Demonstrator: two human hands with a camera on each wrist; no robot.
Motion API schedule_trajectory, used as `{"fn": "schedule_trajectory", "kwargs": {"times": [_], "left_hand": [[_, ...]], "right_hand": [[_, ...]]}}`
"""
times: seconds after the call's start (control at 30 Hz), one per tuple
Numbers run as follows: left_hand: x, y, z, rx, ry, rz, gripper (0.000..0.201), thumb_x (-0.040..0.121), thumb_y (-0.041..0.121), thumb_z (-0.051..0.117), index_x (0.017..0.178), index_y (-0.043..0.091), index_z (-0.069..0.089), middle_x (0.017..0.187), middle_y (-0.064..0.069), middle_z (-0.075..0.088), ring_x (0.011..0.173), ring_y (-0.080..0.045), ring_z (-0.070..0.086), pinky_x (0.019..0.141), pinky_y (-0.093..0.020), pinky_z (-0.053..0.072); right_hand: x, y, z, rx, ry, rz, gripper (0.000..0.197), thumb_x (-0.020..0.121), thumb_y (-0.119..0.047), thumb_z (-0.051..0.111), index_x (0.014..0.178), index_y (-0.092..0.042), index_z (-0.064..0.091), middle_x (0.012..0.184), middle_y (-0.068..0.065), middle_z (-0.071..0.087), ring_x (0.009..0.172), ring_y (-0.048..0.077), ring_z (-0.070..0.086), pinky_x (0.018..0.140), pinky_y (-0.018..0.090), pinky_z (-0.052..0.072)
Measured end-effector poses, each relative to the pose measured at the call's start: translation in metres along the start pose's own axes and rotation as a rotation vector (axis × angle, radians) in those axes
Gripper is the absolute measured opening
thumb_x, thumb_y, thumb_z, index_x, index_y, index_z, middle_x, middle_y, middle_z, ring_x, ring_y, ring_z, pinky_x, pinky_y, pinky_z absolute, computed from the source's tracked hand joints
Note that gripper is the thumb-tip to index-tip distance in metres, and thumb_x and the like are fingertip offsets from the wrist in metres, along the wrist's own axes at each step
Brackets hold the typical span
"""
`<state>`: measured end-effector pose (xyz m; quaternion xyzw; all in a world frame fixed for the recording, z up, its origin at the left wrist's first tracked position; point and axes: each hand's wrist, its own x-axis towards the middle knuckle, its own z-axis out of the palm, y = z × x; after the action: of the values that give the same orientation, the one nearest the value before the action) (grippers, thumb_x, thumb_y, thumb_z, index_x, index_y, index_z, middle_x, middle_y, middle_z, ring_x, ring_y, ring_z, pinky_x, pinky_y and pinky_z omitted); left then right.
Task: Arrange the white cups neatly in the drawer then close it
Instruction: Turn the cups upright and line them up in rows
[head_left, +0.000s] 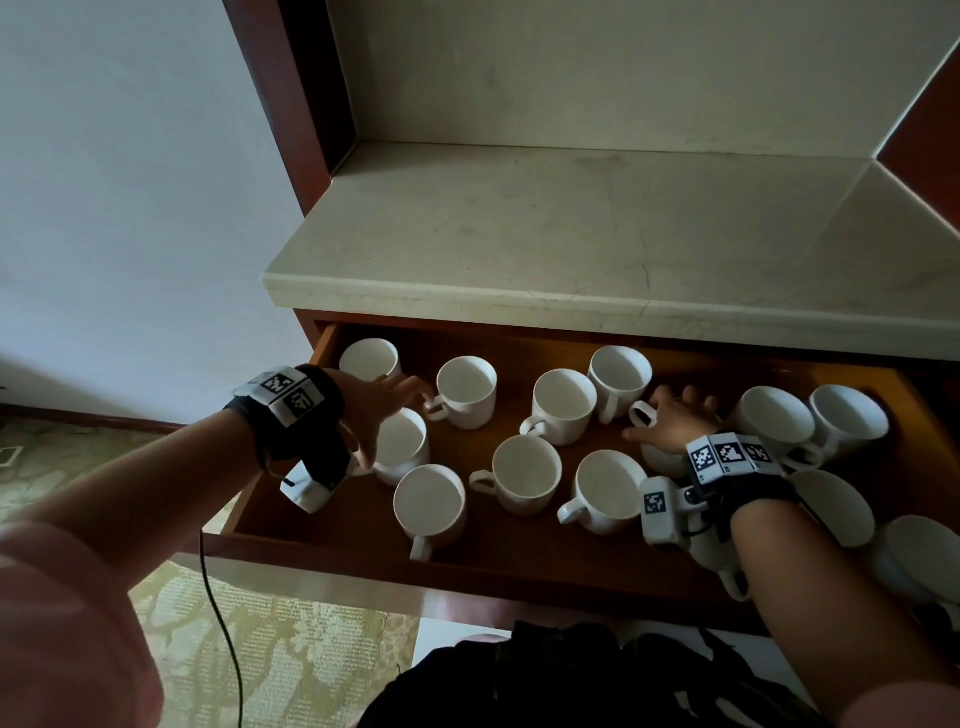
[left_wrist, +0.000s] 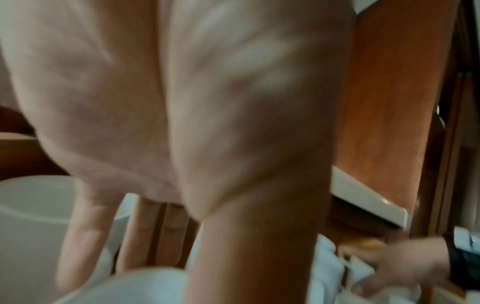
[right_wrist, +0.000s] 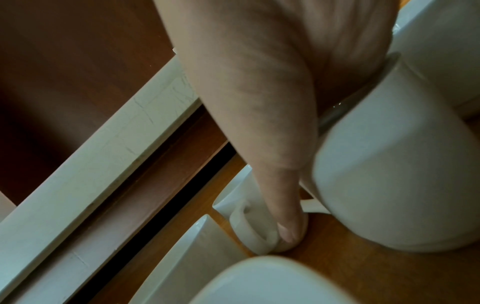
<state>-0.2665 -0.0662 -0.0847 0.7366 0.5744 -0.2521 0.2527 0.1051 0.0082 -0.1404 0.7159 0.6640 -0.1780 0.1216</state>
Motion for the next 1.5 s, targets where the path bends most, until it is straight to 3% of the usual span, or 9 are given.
{"fn": "schedule_trajectory", "kwargs": {"times": [0.13,0.33,0.57,0.8,1.03,1.13,1.27,1.33,1.5], "left_hand": [[-0.008,-0.001,-0.017,-0.147,0.049,-0.066,0.089,0.077,0.035,0.076,0.143,0.027,0.017,0.144,-0.003,0.030,0.127,-0.023,0.041,0.100,-0.039,0.042],[-0.016,0.002,-0.037,-0.390,0.168,-0.130,0.059,0.086,0.039,0.065,0.137,0.029,0.037,0.138,-0.001,0.033,0.122,-0.022,0.047,0.100,-0.033,0.043],[-0.003,0.016,-0.026,-0.433,0.294,-0.212,0.064,0.084,0.047,0.064,0.138,0.030,0.035,0.139,-0.007,0.030,0.121,-0.024,0.041,0.100,-0.036,0.042],[-0.002,0.028,-0.026,-0.516,0.425,-0.199,0.041,0.088,0.035,0.063,0.127,0.023,0.055,0.134,-0.006,0.041,0.115,-0.017,0.044,0.097,-0.028,0.038],[0.000,0.010,-0.022,-0.550,0.422,-0.304,0.040,0.092,0.041,0.056,0.130,0.028,0.053,0.139,-0.005,0.038,0.127,-0.023,0.040,0.108,-0.033,0.025],[0.003,-0.007,-0.020,-0.605,0.402,-0.286,0.037,0.094,0.042,0.052,0.128,0.028,0.053,0.138,-0.007,0.041,0.128,-0.023,0.039,0.112,-0.038,0.029],[0.014,-0.026,-0.017,-0.493,0.375,-0.358,0.056,0.090,0.056,0.049,0.138,0.028,0.041,0.144,-0.013,0.034,0.136,-0.031,0.029,0.113,-0.041,0.020],[0.019,-0.029,-0.018,-0.467,0.374,-0.355,0.066,0.088,0.058,0.051,0.143,0.026,0.034,0.148,-0.016,0.027,0.139,-0.033,0.025,0.114,-0.042,0.016],[0.031,-0.035,-0.017,-0.474,0.394,-0.364,0.079,0.088,0.053,0.055,0.149,0.017,0.021,0.151,-0.019,0.019,0.141,-0.037,0.019,0.114,-0.045,0.016]], "right_hand": [[-0.003,-0.001,-0.002,0.014,-0.013,0.003,0.080,0.077,-0.061,0.062,0.138,-0.020,0.029,0.147,0.013,0.020,0.136,0.039,0.019,0.108,0.052,0.029],[-0.006,-0.001,-0.008,0.065,-0.039,-0.011,0.075,0.077,-0.060,0.062,0.136,-0.026,0.032,0.147,0.013,0.019,0.137,0.038,0.017,0.109,0.055,0.023],[-0.013,-0.006,-0.021,0.125,0.100,0.002,0.062,0.082,-0.054,0.059,0.131,-0.022,0.038,0.143,0.013,0.026,0.133,0.037,0.022,0.110,0.054,0.017],[-0.025,-0.017,-0.029,0.260,0.193,-0.113,0.065,0.082,-0.055,0.060,0.131,-0.019,0.037,0.141,0.013,0.028,0.132,0.035,0.024,0.108,0.051,0.025],[-0.035,-0.042,-0.037,0.178,0.182,-0.175,0.068,0.082,-0.054,0.061,0.134,-0.017,0.037,0.139,0.013,0.029,0.131,0.035,0.027,0.106,0.048,0.027],[-0.037,-0.057,-0.043,0.062,0.110,-0.157,0.073,0.082,-0.056,0.059,0.138,-0.017,0.035,0.141,0.014,0.029,0.131,0.035,0.028,0.106,0.048,0.029],[-0.034,-0.087,-0.044,0.157,0.045,-0.162,0.068,0.082,-0.056,0.059,0.132,-0.014,0.040,0.137,0.012,0.038,0.123,0.030,0.043,0.095,0.040,0.043],[-0.033,-0.106,-0.040,0.181,0.025,-0.139,0.074,0.080,-0.060,0.058,0.136,-0.016,0.038,0.139,0.012,0.038,0.121,0.031,0.048,0.097,0.044,0.045],[-0.029,-0.134,-0.020,0.201,0.006,-0.123,0.082,0.081,-0.057,0.061,0.145,-0.019,0.025,0.150,0.013,0.026,0.139,0.030,0.025,0.111,0.042,0.027]]}}
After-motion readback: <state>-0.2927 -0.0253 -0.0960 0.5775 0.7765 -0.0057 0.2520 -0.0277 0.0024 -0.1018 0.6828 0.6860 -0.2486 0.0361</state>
